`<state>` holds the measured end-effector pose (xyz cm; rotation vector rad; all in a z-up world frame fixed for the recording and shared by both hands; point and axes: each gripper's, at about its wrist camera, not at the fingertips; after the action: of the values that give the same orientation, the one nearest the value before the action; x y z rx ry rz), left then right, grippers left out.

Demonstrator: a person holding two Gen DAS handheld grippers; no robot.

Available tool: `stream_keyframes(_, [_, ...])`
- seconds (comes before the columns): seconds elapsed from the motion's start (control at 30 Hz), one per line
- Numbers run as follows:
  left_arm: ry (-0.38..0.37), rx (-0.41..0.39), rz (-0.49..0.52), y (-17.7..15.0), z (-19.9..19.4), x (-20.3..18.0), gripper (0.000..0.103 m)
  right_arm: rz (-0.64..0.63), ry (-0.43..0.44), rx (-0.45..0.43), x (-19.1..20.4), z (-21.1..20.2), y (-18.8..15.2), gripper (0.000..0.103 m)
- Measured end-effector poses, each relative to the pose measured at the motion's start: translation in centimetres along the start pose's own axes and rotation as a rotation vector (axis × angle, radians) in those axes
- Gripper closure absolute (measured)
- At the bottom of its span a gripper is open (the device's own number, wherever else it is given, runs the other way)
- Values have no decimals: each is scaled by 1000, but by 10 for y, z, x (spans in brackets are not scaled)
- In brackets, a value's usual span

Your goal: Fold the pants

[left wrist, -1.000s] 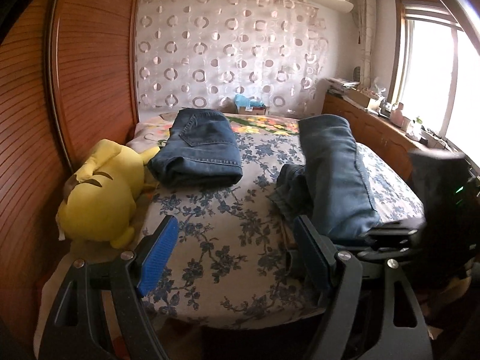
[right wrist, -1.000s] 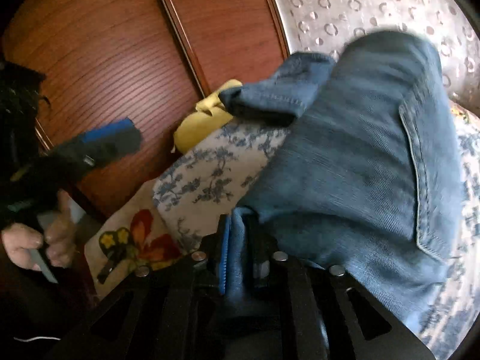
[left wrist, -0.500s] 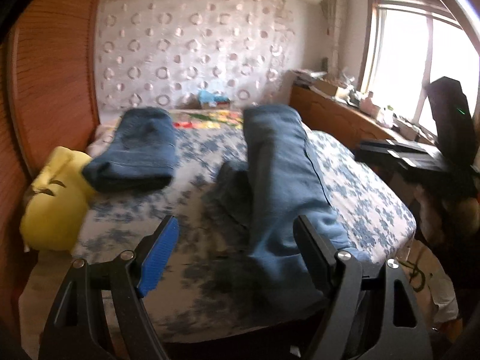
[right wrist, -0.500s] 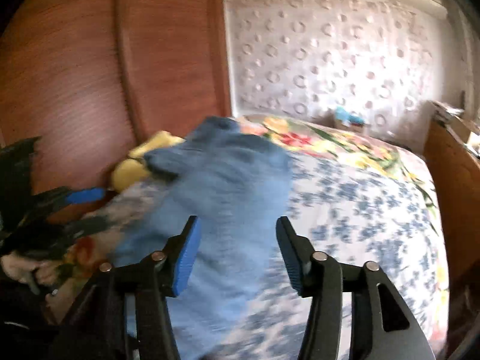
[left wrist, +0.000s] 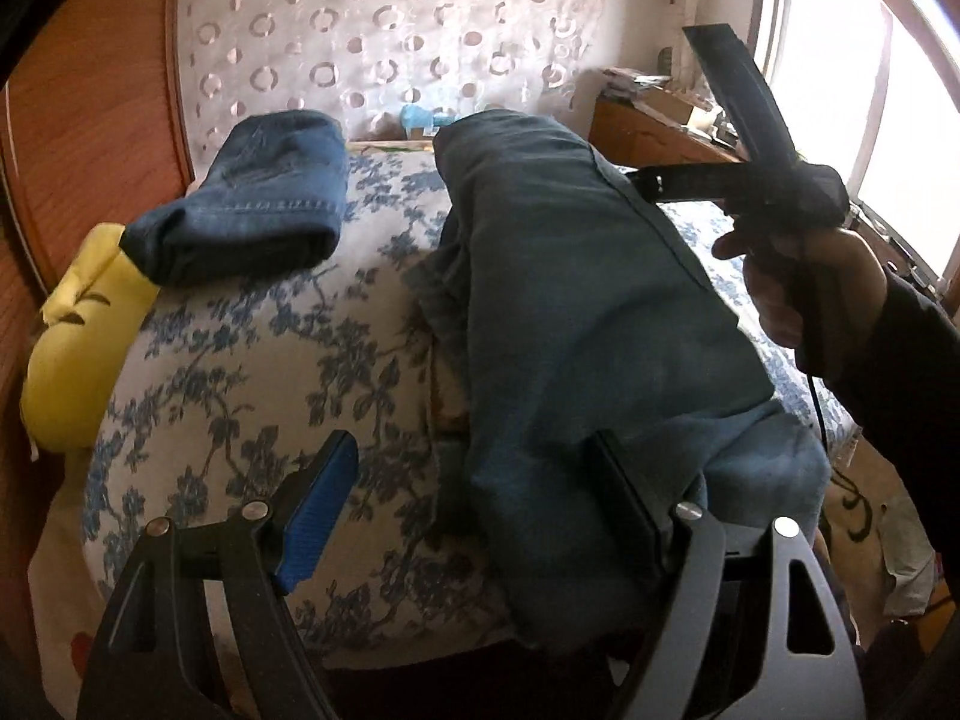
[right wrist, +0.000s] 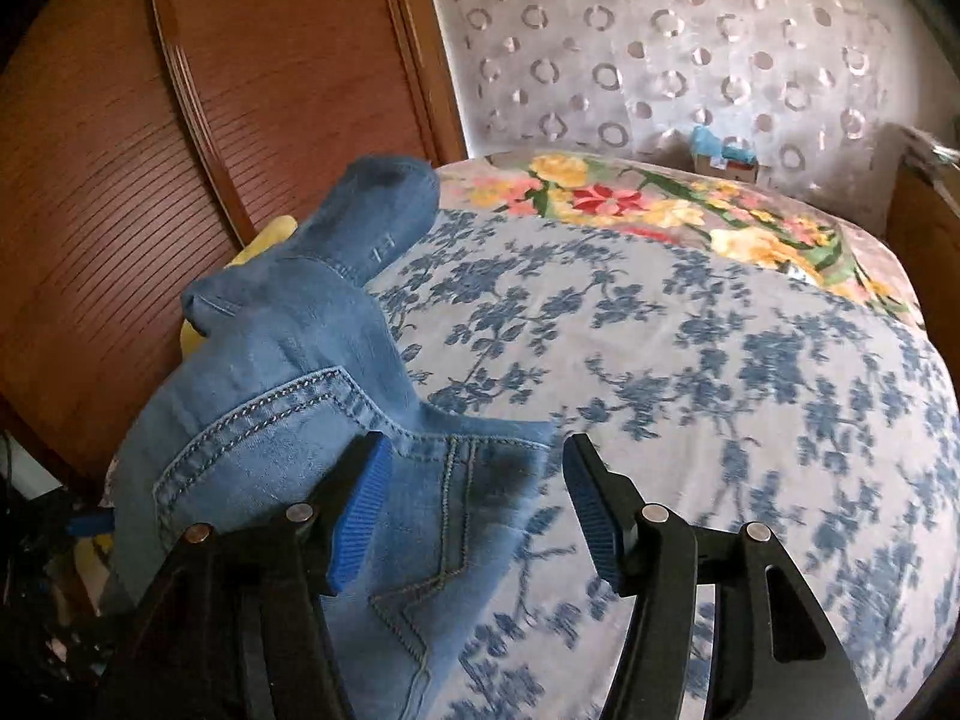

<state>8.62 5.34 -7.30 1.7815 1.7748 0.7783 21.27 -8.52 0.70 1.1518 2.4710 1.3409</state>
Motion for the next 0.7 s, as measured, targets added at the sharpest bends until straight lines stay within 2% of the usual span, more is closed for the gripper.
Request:
stream_keyframes(0.07, [-13, 2, -17, -2, 1, 3, 24, -10, -12, -7, 2, -1, 5, 42])
stream_keyframes(0.13, [-23, 5, -28, -3, 2, 5, 24, -5, -15, -58, 4, -14, 7, 42])
stream_keyframes(0.23, [-20, 4, -24, -4, 2, 4, 24, 1, 50, -110, 10, -38, 2, 40])
stream_keyframes(0.33, [-19, 6, -24, -5, 4, 6, 24, -9, 126, -88, 22, -36, 1, 38])
stream_keyframes(0.4, [-20, 11, -25, -6, 5, 7, 24, -32, 129, -36, 30, -17, -1, 36])
stream_keyframes(0.5, [-11, 15, -27, -7, 4, 10, 24, -25, 68, 25, 25, 16, 0, 25])
stream_keyframes(0.57, [-8, 16, -34, -8, 4, 12, 24, 21, 63, 33, 15, 29, 6, 11])
stream_keyframes(0.67, [-11, 16, -43, -10, 3, 14, 24, 40, 62, 24, 6, 31, 8, 7])
stream_keyframes(0.7, [-18, 16, -45, -11, 2, 14, 28, 65, 79, 28, 4, 35, 7, 7])
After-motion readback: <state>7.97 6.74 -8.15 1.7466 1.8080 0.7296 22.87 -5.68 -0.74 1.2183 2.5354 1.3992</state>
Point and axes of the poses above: each gripper's, at about its wrist camera, not at the fingertips, and z roughly the way its jaws point, x to its left, y to its top, and after that the axes turned 13 degrees about y, right-handed
